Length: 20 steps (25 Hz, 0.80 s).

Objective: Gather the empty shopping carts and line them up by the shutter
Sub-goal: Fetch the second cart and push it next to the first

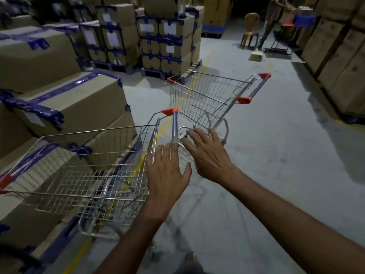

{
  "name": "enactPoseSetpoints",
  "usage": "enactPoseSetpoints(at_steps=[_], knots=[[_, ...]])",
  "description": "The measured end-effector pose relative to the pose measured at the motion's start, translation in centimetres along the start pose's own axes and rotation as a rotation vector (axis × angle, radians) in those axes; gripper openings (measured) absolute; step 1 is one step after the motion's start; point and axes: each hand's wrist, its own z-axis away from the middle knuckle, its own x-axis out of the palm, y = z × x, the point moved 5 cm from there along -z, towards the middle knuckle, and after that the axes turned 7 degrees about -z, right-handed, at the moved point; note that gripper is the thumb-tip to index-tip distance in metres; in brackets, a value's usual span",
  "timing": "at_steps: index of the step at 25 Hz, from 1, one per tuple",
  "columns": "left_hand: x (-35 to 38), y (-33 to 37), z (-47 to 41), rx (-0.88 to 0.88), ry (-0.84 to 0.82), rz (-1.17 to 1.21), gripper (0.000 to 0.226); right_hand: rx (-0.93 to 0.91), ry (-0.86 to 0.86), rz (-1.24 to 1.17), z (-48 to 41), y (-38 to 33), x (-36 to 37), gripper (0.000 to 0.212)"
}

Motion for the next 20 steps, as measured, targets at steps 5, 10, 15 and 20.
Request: enactPoseSetpoints(at_steps=[5, 10, 15, 20], knots=[[5.2, -0.3, -6.8, -0.103, -0.061, -0.028, 0.069, -0.158, -0.091, -0.024, -9.1, 4.0, 4.8, 0.095], [9.9, -0.6, -8.2, -0.248, -0.057, -0.04, 0.077, -0.371, -0.232, -0.158, -15.4, 4.9, 10.0, 0.106], [13.7, 0.0, -7.5, -0.46, -0.167, -0.168, 0.07, -0.524, -0.313, -0.278, -18.5, 5.5, 15.9, 0.1], [13.7, 1.0, -7.5, -0.707, -0.301, -0.301, 0.049, -0.63, -0.2, -0.403, -17.7, 5.5, 19.2, 0.066]])
